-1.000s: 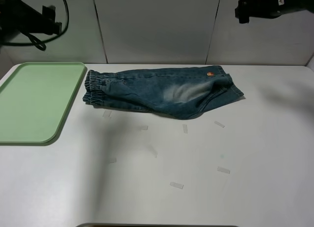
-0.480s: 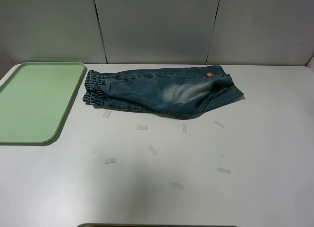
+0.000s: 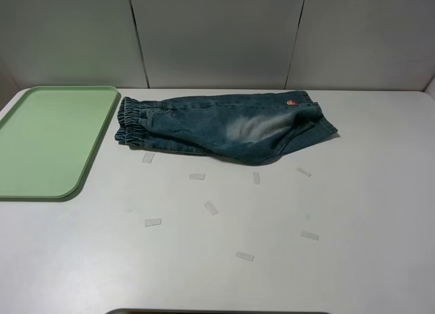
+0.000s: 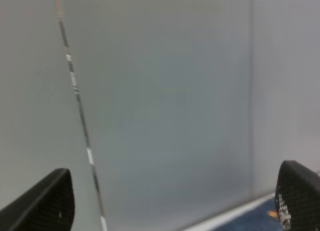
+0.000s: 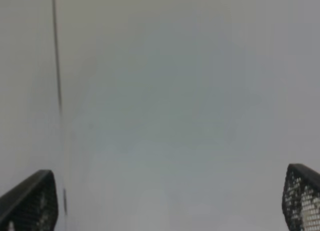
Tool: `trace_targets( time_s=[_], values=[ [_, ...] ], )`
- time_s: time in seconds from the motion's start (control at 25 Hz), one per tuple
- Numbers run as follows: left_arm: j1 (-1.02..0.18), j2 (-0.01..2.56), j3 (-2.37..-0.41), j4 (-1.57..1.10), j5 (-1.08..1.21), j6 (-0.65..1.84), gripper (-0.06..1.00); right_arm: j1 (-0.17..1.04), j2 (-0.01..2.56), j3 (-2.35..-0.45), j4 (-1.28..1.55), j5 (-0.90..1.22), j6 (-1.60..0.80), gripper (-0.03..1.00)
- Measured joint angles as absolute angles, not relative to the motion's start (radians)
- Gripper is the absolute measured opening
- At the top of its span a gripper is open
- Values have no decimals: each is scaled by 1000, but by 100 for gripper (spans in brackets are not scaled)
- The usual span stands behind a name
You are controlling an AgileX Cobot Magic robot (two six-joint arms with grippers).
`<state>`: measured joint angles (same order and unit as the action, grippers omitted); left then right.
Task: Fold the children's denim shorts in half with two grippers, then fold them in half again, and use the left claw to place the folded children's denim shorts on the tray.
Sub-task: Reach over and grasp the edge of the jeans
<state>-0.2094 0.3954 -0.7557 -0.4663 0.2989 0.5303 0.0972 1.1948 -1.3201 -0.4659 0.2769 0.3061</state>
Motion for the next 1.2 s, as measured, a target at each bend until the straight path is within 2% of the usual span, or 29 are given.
trace_targets(
  time_s=[0.24,0.4,0.6,0.88,1.2],
  values=[
    [-209,266,-756,16,630,63,80,97,1106,-1320,-324,279,208,68],
    [-209,221,-756,224,890,-148,80,97,1074,-1320,-247,279,159,68],
    [-209,159,-756,236,1029,-116,80,97,1070,-1320,-184,280,120,68],
    [-209,3,-757,126,1046,-66,80,97,1070,-1320,-105,282,70,68],
    [-209,-7,-683,67,1090,-50,80,97,1070,-1320,-59,283,52,68]
  ],
)
